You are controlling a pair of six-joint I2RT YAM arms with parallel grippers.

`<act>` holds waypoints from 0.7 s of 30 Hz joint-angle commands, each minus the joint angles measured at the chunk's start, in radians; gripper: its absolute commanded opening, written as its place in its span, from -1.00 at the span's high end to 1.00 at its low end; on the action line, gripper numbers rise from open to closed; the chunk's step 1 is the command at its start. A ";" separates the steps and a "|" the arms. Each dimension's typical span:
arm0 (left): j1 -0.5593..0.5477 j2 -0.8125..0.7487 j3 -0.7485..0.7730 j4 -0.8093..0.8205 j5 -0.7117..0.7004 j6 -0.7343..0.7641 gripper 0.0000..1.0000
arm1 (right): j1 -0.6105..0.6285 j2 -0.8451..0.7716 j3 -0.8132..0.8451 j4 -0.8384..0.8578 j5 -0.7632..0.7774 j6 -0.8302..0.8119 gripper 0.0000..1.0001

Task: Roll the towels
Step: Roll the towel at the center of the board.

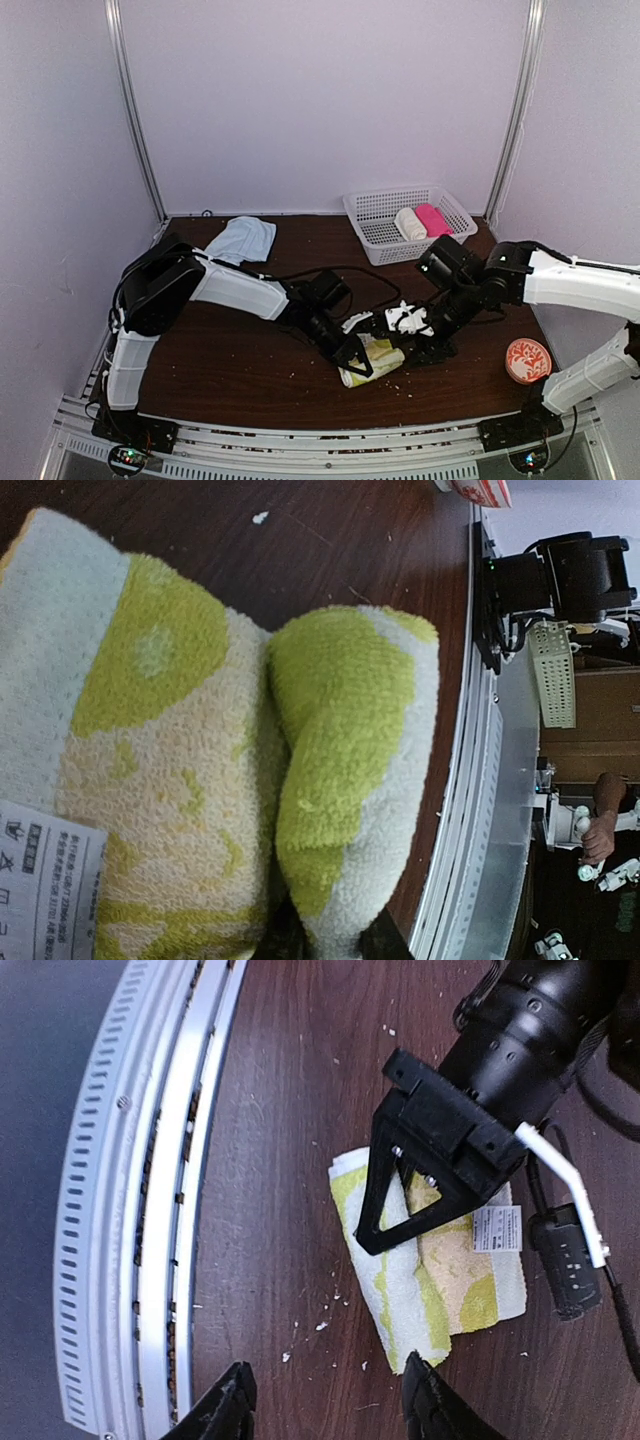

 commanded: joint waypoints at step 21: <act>0.015 -0.006 -0.075 -0.014 -0.032 0.066 0.32 | 0.087 0.365 -0.109 0.322 0.218 -0.096 0.47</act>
